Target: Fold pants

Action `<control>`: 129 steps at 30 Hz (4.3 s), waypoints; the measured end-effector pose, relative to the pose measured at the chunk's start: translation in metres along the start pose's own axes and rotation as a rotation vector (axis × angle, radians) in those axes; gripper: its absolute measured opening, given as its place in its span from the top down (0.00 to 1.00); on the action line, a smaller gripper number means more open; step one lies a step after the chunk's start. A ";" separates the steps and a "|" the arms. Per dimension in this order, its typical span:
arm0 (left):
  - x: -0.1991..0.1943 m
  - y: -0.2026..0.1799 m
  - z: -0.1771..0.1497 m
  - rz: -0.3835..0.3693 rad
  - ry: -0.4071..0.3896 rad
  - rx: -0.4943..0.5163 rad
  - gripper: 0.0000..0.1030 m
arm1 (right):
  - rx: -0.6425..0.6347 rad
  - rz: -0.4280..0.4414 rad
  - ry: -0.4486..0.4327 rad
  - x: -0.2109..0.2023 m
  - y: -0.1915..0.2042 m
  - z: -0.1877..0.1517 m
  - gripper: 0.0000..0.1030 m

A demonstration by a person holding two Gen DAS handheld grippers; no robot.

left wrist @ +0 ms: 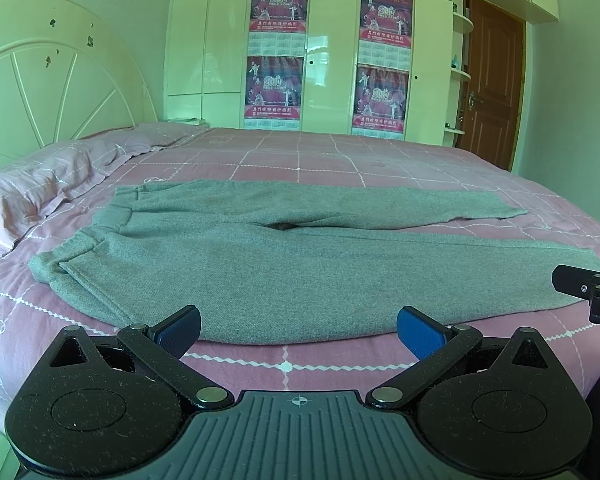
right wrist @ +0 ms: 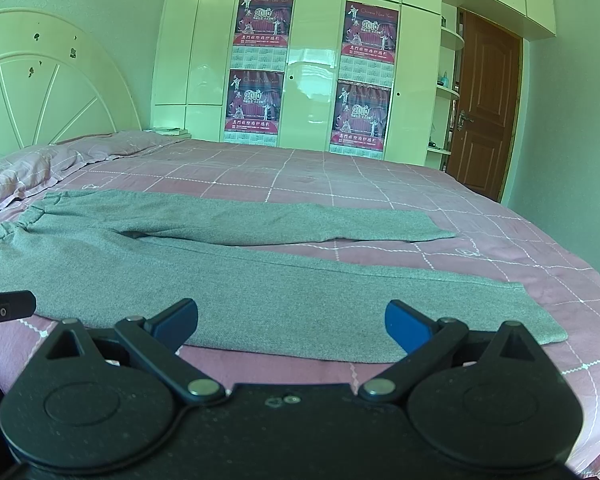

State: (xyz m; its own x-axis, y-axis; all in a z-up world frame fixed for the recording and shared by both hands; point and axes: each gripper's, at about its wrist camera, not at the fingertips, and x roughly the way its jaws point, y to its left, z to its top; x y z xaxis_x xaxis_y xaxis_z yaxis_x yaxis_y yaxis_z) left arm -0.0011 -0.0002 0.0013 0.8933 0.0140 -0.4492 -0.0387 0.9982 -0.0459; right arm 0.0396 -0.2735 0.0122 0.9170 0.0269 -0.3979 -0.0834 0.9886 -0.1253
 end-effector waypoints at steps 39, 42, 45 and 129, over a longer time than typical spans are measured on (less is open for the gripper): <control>0.061 0.120 0.049 0.082 0.068 -0.142 0.00 | 0.032 0.158 -0.026 0.047 -0.014 0.059 0.08; 0.091 0.153 0.070 0.085 0.063 -0.150 0.00 | -0.002 0.203 -0.013 0.077 -0.006 0.082 0.16; 0.129 0.191 0.096 0.091 0.062 -0.142 0.00 | -0.034 0.232 -0.003 0.112 -0.001 0.110 0.25; 0.087 0.266 0.031 -0.141 0.066 -0.643 0.07 | -0.082 0.292 0.131 0.112 0.003 0.055 0.88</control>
State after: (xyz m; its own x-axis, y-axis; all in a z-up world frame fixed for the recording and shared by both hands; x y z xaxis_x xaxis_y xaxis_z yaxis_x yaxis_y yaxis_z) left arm 0.0798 0.2684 -0.0221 0.8810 -0.1385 -0.4524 -0.2010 0.7560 -0.6229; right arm 0.1635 -0.2596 0.0176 0.7923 0.2834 -0.5404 -0.3716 0.9265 -0.0588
